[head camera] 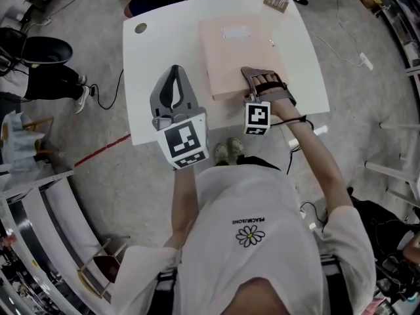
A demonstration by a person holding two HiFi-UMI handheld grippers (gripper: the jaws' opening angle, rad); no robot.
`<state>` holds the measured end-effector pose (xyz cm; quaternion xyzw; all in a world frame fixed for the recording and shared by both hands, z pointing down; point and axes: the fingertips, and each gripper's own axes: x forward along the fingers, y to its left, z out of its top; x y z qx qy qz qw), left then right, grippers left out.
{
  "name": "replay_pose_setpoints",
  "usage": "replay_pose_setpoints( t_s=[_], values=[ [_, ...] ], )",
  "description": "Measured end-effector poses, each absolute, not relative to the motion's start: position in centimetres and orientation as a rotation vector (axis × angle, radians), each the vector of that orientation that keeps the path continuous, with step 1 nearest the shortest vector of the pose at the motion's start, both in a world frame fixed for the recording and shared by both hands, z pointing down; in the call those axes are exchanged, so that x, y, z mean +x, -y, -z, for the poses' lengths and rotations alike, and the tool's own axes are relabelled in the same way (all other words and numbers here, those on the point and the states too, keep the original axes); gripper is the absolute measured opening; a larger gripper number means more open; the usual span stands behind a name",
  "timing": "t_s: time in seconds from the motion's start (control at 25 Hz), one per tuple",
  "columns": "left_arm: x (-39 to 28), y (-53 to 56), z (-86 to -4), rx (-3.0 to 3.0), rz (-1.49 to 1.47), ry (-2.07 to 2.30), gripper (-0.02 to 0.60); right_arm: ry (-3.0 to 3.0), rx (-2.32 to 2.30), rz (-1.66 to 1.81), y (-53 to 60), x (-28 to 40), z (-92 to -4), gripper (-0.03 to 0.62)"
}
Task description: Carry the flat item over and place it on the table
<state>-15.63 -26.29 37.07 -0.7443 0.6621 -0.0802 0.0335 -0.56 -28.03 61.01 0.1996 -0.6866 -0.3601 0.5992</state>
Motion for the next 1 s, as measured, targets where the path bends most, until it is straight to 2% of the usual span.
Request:
replay_pose_setpoints(
  t_s=[1.0],
  values=[
    [-14.8, 26.6, -37.4, -2.300, 0.265, -2.020, 0.015, 1.635, 0.352, 0.747, 27.2, -0.7, -63.0, 0.360]
  ],
)
